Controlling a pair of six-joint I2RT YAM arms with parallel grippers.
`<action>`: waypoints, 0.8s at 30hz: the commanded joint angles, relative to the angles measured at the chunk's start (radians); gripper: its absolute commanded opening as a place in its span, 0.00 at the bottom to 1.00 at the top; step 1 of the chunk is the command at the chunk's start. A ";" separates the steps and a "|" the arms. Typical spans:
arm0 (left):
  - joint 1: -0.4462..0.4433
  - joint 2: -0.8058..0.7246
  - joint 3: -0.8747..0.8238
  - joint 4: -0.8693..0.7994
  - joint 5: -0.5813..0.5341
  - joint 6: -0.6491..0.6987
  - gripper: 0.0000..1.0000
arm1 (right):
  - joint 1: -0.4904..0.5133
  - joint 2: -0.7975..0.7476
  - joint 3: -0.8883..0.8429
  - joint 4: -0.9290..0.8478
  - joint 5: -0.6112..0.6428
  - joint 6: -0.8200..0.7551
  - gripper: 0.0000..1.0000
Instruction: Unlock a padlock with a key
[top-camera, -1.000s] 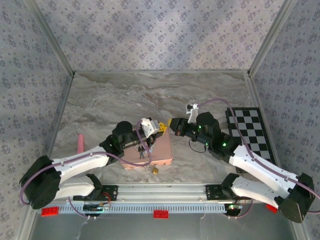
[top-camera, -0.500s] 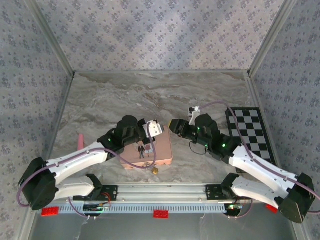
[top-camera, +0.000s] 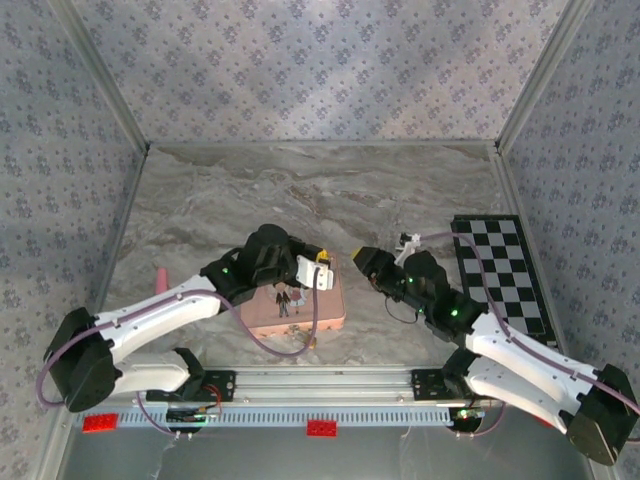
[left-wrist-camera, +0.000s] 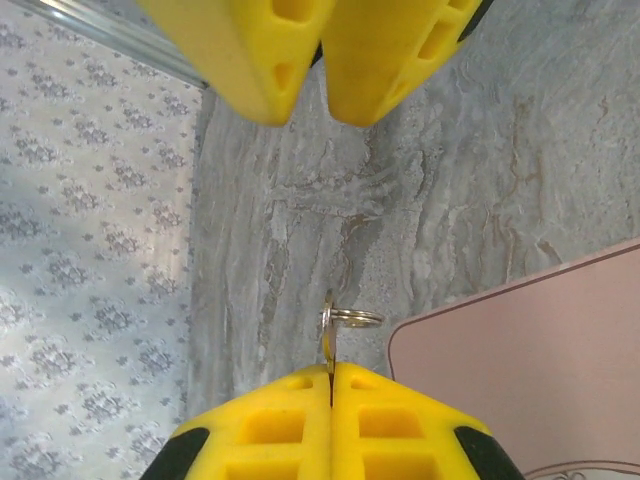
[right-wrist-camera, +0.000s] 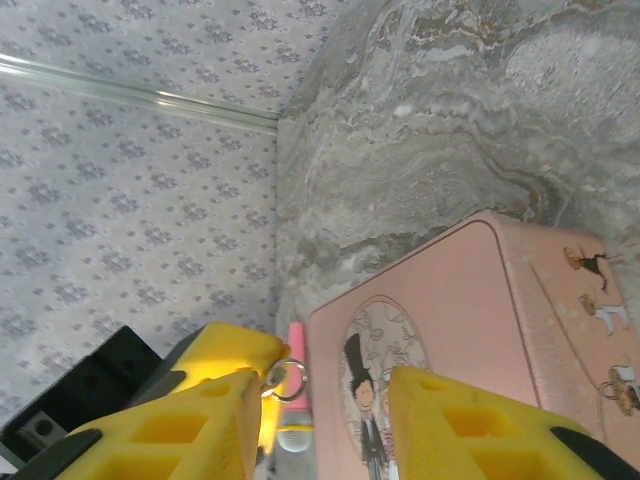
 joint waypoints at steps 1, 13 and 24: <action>-0.022 0.056 0.066 0.004 -0.023 0.138 0.00 | -0.007 0.005 -0.007 0.098 -0.032 0.125 0.41; -0.071 0.121 0.121 0.115 -0.115 0.244 0.00 | -0.011 0.000 -0.060 0.144 -0.026 0.213 0.39; -0.099 0.144 0.091 0.230 -0.133 0.257 0.00 | -0.010 0.003 -0.058 0.207 -0.011 0.236 0.38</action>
